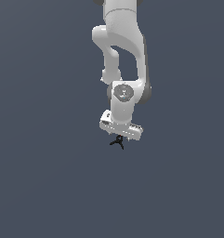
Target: Pick up the object and move it to a goal position.
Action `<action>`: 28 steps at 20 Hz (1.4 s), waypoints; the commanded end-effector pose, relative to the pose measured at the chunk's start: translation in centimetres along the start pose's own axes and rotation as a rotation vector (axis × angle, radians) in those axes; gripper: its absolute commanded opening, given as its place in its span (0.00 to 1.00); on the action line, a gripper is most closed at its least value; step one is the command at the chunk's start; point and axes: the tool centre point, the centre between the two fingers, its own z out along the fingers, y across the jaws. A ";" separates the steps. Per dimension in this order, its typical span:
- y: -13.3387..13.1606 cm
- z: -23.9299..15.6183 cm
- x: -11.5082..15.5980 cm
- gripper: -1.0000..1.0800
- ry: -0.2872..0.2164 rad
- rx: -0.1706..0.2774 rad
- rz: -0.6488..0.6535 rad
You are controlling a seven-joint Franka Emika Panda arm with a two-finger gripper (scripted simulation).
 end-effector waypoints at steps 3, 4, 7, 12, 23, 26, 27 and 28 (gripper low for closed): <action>0.0 0.1 0.0 0.96 0.000 0.000 0.000; 0.0 0.3 0.0 0.96 0.000 0.000 0.000; 0.0 1.2 0.0 0.96 0.000 0.000 0.001; 0.1 3.7 -0.1 0.96 0.001 0.000 0.003; 0.0 5.1 0.0 0.00 0.001 0.000 0.005; 0.0 5.1 0.0 0.00 0.001 0.000 0.005; 0.0 5.1 0.0 0.00 0.001 0.000 0.005; 0.0 5.1 0.0 0.00 0.001 0.000 0.005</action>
